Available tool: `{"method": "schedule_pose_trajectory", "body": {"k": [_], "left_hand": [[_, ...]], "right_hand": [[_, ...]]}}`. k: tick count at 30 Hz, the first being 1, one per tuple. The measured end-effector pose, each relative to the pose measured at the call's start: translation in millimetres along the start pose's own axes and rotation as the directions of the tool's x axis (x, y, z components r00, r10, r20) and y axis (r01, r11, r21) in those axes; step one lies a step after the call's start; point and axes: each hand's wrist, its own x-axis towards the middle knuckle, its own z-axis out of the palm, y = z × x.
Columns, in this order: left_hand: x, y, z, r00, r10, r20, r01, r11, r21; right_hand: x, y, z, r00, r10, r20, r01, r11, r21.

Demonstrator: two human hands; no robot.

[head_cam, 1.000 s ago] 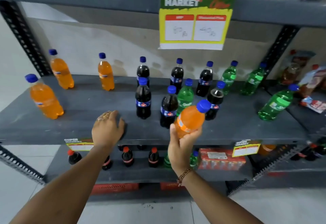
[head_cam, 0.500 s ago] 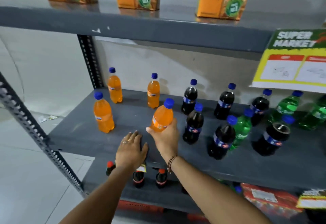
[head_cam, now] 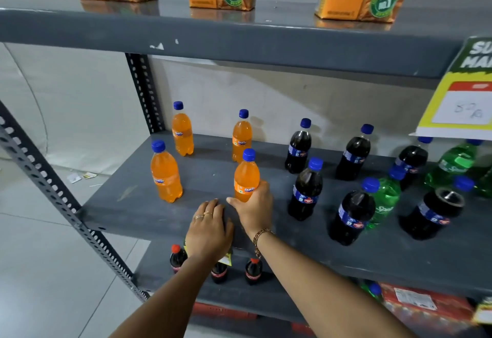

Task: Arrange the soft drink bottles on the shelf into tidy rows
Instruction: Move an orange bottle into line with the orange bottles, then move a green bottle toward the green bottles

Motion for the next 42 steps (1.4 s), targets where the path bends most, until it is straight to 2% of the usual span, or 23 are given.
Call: {"method": "schedule_pose_trajectory", "body": {"k": [3,5,8,10,13,15,18,20,22,25,27,31,37,42], "left_hand": [[0.6,0.2,-0.7,1.000,-0.002,-0.017,0.002,1.000,0.004],[-2.5,2.3,-0.6,0.998,0.026,-0.056,-0.025,1.000,0.010],[-20.8,12.6,4.9,0.978,0.174,-0.116,-0.165,0.983,0.078],[-33.8,21.4,14.1,0.945,0.299,-0.132,-0.283,0.951,0.128],[-44.7,42.0,26.5,0.909,0.403,-0.103,-0.387,0.910,0.150],[-47.5,63.1,31.6,0.903,0.425,-0.062,-0.415,0.901,0.128],[-45.0,87.3,36.5,0.919,0.394,0.018,-0.394,0.913,0.102],[-42.5,101.7,37.8,0.943,0.328,0.063,-0.332,0.940,0.080],[-41.5,112.3,39.1,0.956,0.276,0.102,-0.284,0.956,0.071],[-41.0,115.7,44.6,0.958,0.263,0.116,-0.278,0.951,0.135],[-40.3,115.5,47.6,0.958,0.264,0.114,-0.279,0.948,0.151],[-38.1,117.2,47.9,0.950,0.278,0.142,-0.298,0.943,0.146],[-41.2,115.4,47.2,0.961,0.252,0.116,-0.268,0.951,0.151],[-49.0,123.0,50.2,0.979,0.188,0.077,-0.194,0.977,0.090]], "right_hand": [[-11.5,6.8,-18.9,0.998,-0.010,0.062,0.011,1.000,-0.022],[-23.8,15.6,-37.8,0.997,-0.055,0.051,0.055,0.998,-0.010],[-46.6,37.2,-71.6,0.965,-0.255,-0.068,0.255,0.967,-0.005],[-58.1,54.3,-91.7,0.940,-0.291,-0.179,0.295,0.956,-0.008],[-66.9,75.8,-122.8,0.923,-0.146,-0.357,0.181,0.981,0.067],[-64.4,89.2,-149.7,0.875,-0.026,-0.483,0.100,0.987,0.127],[-46.6,98.3,-183.7,0.813,0.094,-0.575,0.028,0.979,0.200],[-29.1,102.6,-202.6,0.844,0.134,-0.520,-0.048,0.983,0.176],[-12.7,102.5,-216.8,0.911,0.199,-0.361,-0.135,0.971,0.196],[5.2,99.3,-227.9,0.961,0.182,-0.206,-0.137,0.967,0.214],[11.6,96.8,-231.3,0.974,0.130,-0.188,-0.100,0.981,0.164],[14.2,91.9,-233.5,0.977,0.164,-0.139,-0.138,0.974,0.181],[-13.7,105.4,-237.8,0.972,0.158,-0.175,-0.107,0.957,0.271],[-39.6,129.5,-261.2,0.959,0.139,-0.245,-0.078,0.966,0.245]]}}
